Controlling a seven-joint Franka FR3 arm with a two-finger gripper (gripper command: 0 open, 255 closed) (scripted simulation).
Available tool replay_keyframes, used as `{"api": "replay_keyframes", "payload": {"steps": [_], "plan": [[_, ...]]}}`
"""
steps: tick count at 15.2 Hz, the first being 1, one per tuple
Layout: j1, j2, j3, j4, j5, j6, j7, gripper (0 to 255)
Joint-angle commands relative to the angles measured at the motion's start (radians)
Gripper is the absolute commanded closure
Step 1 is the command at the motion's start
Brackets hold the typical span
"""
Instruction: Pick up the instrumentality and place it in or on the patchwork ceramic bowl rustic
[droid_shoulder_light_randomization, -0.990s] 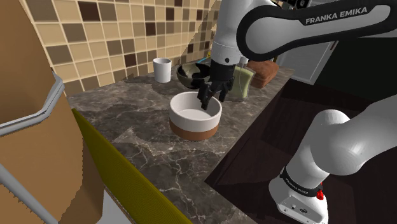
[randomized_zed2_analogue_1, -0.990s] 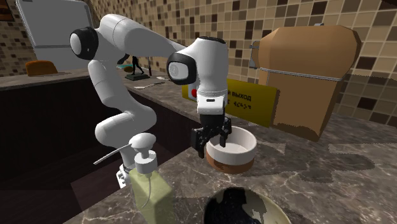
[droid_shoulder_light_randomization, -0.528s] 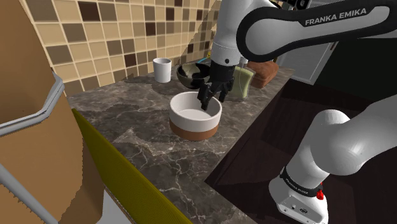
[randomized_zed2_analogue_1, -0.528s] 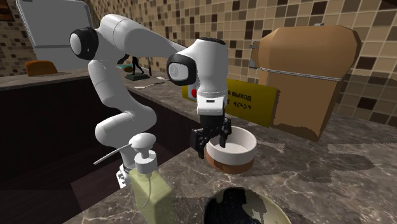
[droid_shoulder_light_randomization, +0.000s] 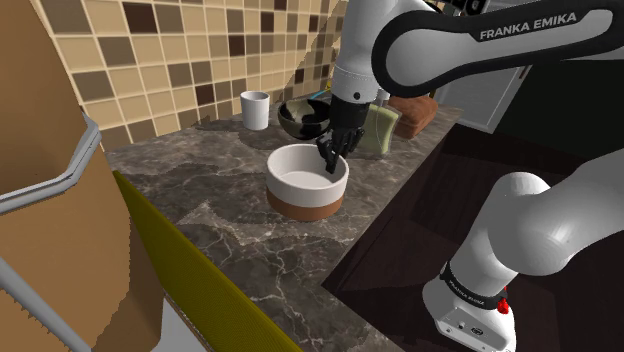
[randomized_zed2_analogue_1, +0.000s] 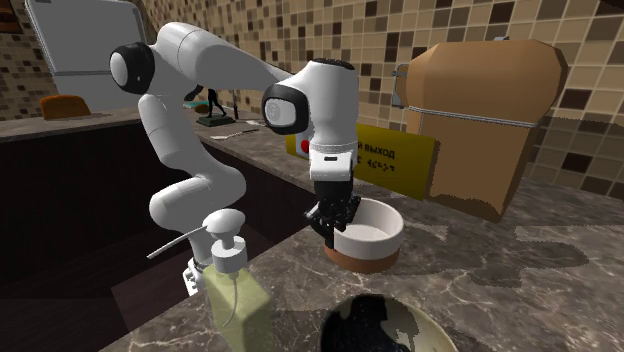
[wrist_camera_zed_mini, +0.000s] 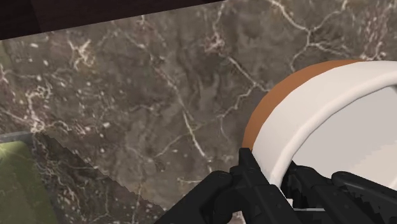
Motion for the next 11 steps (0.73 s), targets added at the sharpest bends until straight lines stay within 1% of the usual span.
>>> {"api": "replay_keyframes", "payload": {"steps": [1,2,11], "plan": [[0.0,0.0,0.0,-0.001,0.0,0.0,0.0,255],[0.0,0.001,0.0,-0.001,0.0,0.0,0.0,255],[-0.004,-0.011,-0.011,0.112,-0.008,-0.124,0.0,255]]}}
